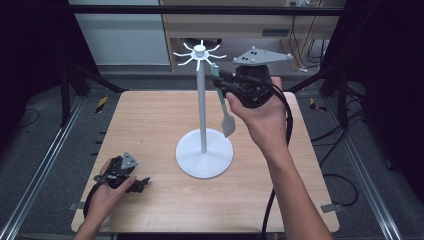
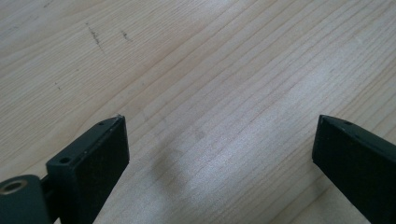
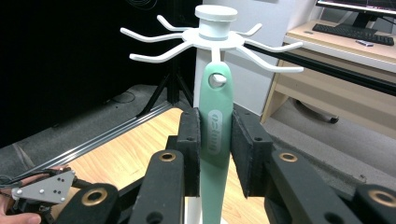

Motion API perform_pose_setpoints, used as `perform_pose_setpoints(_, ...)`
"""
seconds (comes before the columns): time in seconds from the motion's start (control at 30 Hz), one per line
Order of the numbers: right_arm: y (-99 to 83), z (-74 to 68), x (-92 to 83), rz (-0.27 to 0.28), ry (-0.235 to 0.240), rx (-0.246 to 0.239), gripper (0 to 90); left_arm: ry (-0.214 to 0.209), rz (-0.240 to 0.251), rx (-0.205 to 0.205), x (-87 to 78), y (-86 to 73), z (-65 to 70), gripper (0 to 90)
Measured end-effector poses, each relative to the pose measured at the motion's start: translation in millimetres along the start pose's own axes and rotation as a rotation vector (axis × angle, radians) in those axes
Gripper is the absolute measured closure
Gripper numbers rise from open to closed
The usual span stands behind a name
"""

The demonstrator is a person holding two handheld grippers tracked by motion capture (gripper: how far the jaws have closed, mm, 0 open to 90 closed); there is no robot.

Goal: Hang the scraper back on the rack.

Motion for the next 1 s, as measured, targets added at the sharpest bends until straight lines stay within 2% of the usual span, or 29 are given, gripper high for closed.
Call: perform_pose_setpoints(1.0,-0.5,-2.0,-1.3,-0.001,0.003,0.012,73.2,0.0,0.002,-0.004,0.3,0.1,0.1,3.6)
Point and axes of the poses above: each handheld gripper's, and its own axes: x roughly forward along the jaws, y roughly out of its top, z roughly to its right, the point moved 9 cm from there along x, roughly forward along the jaws, and after that the axes turned 12 degrees about z, right-handed, at the moved point
